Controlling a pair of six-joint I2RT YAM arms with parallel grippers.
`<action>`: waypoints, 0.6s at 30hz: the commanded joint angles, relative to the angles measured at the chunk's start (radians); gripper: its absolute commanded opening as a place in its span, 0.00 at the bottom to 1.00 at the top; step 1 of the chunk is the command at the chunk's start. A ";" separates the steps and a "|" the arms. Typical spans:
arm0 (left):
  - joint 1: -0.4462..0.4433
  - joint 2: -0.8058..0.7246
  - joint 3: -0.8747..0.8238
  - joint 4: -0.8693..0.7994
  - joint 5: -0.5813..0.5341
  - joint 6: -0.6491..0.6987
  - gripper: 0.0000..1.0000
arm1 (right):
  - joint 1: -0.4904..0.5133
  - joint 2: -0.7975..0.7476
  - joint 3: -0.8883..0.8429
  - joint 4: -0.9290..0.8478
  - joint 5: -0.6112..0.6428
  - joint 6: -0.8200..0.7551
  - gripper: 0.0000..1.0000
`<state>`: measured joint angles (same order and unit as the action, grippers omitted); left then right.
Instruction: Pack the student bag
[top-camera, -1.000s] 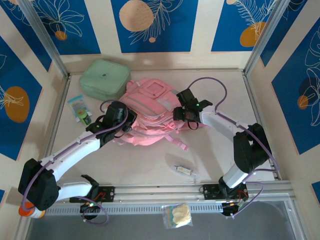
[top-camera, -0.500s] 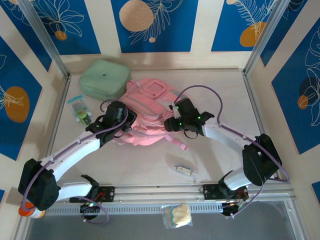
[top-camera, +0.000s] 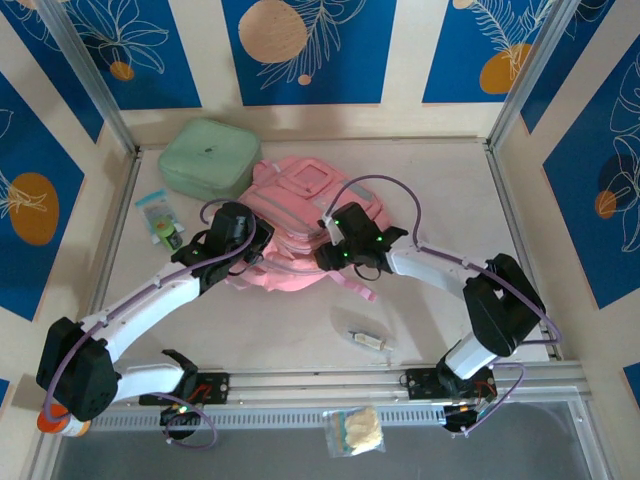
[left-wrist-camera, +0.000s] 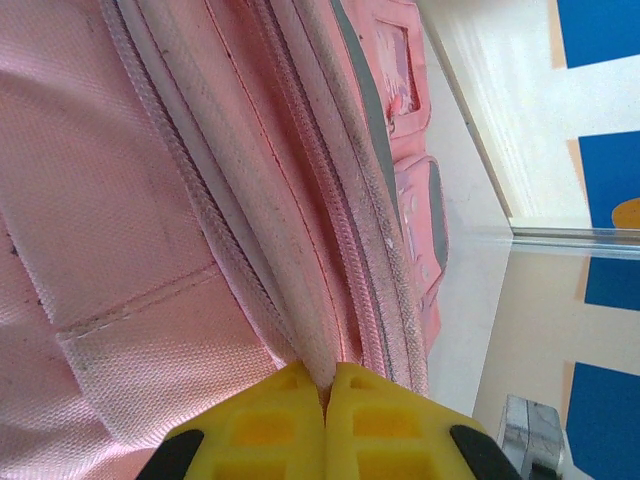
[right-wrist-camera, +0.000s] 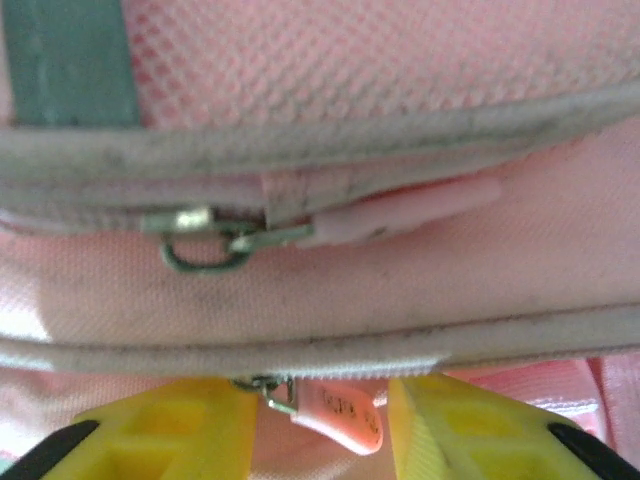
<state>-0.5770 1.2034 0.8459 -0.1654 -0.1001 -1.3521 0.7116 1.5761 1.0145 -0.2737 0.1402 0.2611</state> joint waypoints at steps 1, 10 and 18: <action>0.012 -0.033 0.040 0.098 0.005 0.016 0.00 | 0.005 0.028 0.059 -0.010 0.085 -0.011 0.35; 0.018 -0.049 -0.003 0.123 0.010 0.014 0.00 | -0.034 -0.014 0.046 -0.059 0.145 0.094 0.12; 0.042 -0.078 -0.067 0.132 0.077 0.027 0.00 | -0.186 -0.044 0.052 -0.184 0.173 0.224 0.03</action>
<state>-0.5591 1.1831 0.7940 -0.1120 -0.0532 -1.3518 0.5755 1.5539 1.0485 -0.3832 0.2283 0.4129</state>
